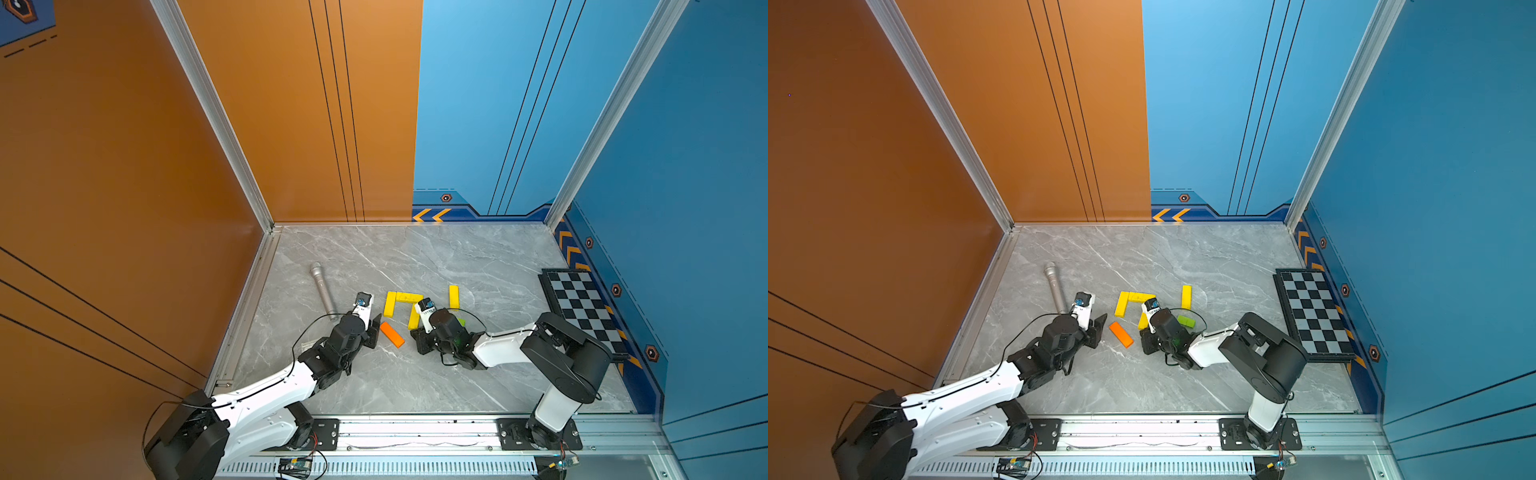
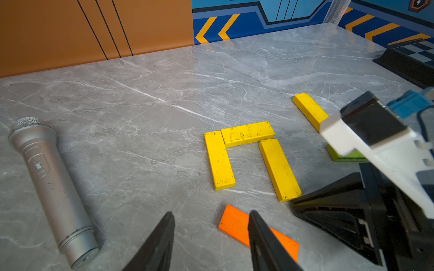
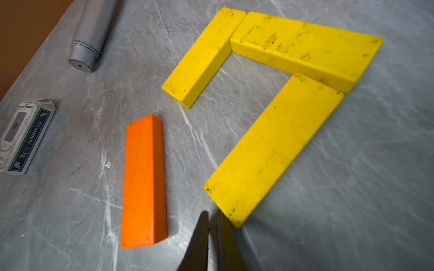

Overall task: Assemble the letter p with building blocks
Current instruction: Assemble the building block at the center of the board.

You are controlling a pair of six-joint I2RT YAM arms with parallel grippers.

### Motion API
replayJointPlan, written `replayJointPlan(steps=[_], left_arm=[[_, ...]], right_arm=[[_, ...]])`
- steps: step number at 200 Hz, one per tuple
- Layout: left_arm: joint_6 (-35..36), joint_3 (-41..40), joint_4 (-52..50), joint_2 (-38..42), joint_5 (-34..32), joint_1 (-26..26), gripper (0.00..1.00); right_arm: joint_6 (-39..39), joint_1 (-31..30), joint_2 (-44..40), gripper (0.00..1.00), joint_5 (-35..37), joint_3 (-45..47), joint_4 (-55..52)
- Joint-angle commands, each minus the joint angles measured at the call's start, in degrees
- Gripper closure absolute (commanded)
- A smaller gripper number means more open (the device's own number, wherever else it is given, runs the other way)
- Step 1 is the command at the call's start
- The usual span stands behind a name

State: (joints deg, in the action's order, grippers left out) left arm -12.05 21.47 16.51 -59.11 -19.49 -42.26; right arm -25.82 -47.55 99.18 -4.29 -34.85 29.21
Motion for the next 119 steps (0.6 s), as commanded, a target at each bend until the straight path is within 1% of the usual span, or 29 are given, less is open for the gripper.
replayJointPlan(steps=[1,119], left_arm=[[-1.0,-1.0,0.0,0.8,0.7,0.8,0.48],[-1.2,-0.9,0.0,0.4,1.1,1.1,0.47]], right_arm=[[-0.8,0.6,2.2,0.88,0.3,0.4,-4.6],[-0.8,1.1,2.1,0.88,0.1,0.6,-4.6]])
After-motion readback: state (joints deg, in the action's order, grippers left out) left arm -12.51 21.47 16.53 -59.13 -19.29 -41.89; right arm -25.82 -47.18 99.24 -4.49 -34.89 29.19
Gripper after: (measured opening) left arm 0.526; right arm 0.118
